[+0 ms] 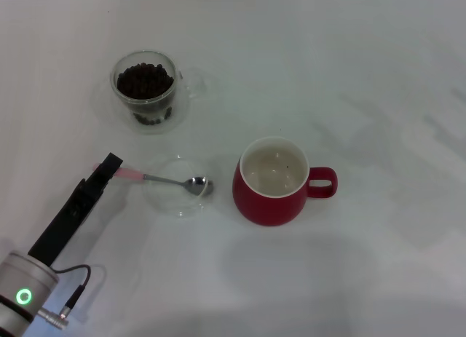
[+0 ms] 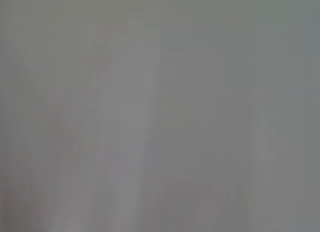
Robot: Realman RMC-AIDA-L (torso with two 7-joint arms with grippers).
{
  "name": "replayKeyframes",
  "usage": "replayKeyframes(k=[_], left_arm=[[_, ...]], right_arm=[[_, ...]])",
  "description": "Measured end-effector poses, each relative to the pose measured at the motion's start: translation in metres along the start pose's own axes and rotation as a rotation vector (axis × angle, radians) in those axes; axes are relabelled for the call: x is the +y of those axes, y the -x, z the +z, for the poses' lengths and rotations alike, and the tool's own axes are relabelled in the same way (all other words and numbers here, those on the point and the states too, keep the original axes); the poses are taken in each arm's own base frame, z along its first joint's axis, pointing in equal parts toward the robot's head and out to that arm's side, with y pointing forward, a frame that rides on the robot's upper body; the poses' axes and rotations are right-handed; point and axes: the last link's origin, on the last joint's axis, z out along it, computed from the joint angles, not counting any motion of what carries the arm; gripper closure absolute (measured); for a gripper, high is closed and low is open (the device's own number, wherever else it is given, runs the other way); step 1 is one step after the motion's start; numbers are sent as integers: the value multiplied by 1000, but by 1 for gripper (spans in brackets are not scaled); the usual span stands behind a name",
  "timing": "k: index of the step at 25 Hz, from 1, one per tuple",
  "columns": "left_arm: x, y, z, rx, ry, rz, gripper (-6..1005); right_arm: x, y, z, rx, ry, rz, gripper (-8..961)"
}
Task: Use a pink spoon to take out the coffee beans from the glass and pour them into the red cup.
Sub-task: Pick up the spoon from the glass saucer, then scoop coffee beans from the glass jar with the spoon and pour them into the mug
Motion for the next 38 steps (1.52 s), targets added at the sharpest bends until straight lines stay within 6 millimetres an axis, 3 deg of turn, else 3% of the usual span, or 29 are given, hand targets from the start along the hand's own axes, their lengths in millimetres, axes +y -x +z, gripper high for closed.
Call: replayKeyframes(k=[4, 9, 16, 24, 28, 38], left_arm=[[0, -2, 0, 4, 5, 8, 773], [2, -5, -5, 23, 28, 16, 869], [3, -20, -18, 54, 82, 77, 869], [16, -87, -27, 66, 241, 219, 869], [30, -123, -18, 16, 291, 298, 870], [59, -212, 28, -135, 242, 434, 870]], right_arm=[[1, 0, 0, -4, 2, 7, 160], [5, -1, 2, -14, 6, 16, 160], [10, -2, 9, -34, 19, 25, 161], [19, -5, 19, -64, 33, 42, 162], [26, -7, 24, -80, 38, 55, 162], [39, -11, 27, -110, 24, 70, 163]])
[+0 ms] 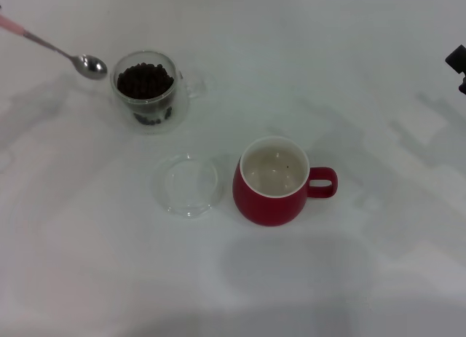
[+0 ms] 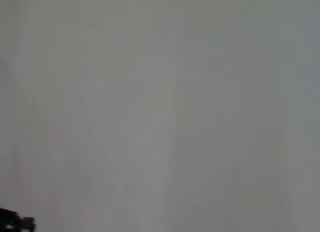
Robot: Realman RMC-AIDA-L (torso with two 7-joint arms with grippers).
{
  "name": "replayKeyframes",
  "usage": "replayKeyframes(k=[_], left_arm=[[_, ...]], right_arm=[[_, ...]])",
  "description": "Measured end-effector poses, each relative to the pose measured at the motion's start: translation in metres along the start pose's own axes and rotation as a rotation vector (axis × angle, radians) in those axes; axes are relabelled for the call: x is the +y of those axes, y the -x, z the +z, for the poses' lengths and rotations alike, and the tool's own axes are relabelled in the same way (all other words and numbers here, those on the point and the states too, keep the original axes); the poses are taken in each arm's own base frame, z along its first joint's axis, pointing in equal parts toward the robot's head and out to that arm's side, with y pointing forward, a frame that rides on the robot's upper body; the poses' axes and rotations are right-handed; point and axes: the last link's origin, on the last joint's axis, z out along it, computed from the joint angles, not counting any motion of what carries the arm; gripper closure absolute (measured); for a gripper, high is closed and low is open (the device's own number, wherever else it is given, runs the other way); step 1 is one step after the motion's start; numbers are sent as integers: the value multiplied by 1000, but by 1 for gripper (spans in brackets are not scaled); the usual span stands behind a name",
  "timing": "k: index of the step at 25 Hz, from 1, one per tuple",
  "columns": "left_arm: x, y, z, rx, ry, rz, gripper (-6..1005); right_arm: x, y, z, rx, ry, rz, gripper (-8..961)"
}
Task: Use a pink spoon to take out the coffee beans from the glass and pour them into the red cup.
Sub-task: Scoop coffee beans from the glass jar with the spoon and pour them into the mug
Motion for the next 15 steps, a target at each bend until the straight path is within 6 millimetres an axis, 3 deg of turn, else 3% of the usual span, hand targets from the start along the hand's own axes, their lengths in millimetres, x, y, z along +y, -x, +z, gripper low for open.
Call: replayKeyframes(k=[5, 15], left_arm=[[-4, -28, 28, -117, -67, 75, 869], [0, -41, 84, -286, -121, 162, 870]], right_arm=[[4, 0, 1, -20, 5, 7, 164], [12, -3, 6, -39, -2, 23, 165]])
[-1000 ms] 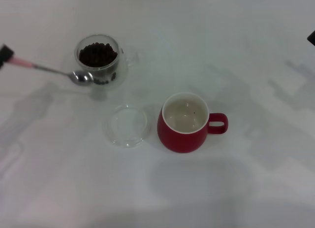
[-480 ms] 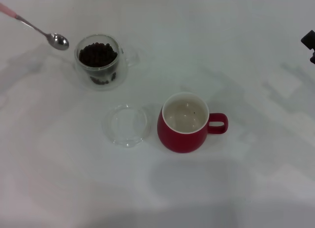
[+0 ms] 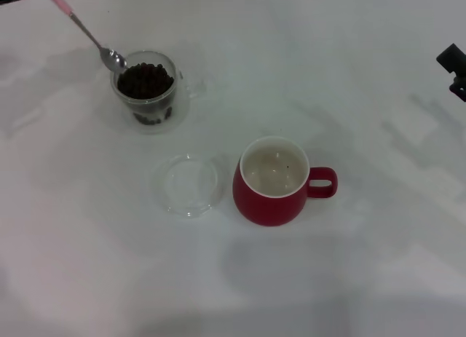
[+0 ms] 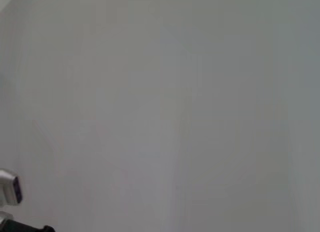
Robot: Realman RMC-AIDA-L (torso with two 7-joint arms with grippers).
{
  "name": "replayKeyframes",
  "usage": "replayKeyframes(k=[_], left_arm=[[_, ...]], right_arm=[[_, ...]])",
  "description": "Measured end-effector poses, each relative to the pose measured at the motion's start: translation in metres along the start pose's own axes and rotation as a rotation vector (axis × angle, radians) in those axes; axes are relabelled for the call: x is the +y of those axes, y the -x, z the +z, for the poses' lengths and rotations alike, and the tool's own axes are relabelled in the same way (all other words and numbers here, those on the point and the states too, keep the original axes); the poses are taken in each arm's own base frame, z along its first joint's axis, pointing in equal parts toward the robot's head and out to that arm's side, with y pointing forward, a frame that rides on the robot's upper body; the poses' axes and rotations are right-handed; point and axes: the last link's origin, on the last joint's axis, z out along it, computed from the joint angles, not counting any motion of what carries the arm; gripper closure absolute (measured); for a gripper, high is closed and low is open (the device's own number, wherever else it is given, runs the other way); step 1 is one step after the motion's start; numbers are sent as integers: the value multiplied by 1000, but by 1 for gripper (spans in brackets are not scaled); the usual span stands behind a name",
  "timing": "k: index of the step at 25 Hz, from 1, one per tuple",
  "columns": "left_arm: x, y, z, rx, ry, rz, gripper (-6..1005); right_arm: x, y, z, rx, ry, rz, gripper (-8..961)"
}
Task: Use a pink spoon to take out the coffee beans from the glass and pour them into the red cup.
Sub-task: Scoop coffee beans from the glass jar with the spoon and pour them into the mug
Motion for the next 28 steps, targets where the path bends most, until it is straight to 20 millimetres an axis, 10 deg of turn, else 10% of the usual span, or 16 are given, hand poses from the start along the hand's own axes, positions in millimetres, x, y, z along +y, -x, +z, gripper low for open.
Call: replayKeyframes(k=[15, 28], left_arm=[[14, 18, 45, -109, -37, 59, 869], [9, 48, 34, -54, -38, -143, 869]], right_arm=[[5, -4, -1, 3, -14, 7, 168], [-5, -4, 4, 30, -16, -7, 169]])
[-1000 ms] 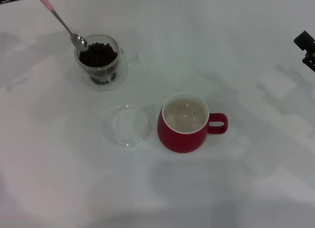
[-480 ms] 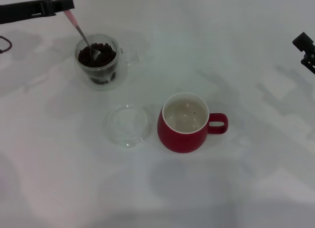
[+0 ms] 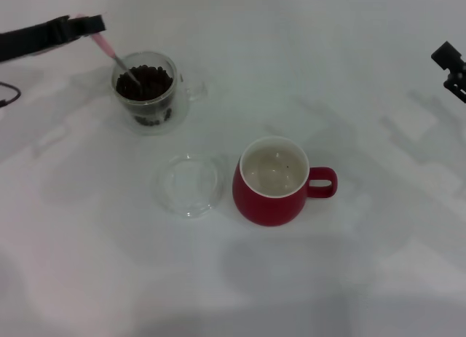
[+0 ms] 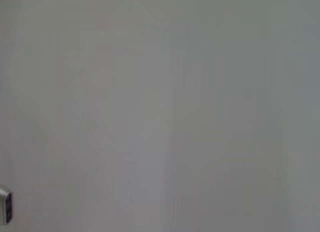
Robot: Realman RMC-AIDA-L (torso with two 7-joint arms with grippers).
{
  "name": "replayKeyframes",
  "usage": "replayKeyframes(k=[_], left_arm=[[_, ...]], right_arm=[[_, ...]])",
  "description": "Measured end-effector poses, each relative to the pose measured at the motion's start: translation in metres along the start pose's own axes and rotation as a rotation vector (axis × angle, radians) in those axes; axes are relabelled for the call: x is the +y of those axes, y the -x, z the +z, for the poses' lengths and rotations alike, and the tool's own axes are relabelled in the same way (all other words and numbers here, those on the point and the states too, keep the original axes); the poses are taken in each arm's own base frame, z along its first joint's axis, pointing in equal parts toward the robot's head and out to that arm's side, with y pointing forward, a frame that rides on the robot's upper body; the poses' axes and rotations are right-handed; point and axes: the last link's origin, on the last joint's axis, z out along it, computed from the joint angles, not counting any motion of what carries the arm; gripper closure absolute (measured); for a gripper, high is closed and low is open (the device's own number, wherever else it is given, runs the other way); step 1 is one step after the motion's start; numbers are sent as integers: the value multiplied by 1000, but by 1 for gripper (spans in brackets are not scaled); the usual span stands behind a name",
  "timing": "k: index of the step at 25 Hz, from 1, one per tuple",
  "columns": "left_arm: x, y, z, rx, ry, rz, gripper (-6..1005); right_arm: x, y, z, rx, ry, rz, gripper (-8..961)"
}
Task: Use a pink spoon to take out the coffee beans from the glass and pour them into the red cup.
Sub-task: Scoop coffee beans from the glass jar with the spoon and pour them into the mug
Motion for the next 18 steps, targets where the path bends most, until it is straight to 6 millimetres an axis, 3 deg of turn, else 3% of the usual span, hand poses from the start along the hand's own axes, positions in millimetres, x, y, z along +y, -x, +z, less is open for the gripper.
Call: replayKeyframes(k=[9, 18], left_arm=[[-18, 17, -25, 103, -7, -211, 869], [-24, 31, -37, 166, 31, -348, 870]], right_arm=[[-4, 0, -2, 21, -1, -7, 169], [-10, 2, -5, 31, -11, -24, 169]])
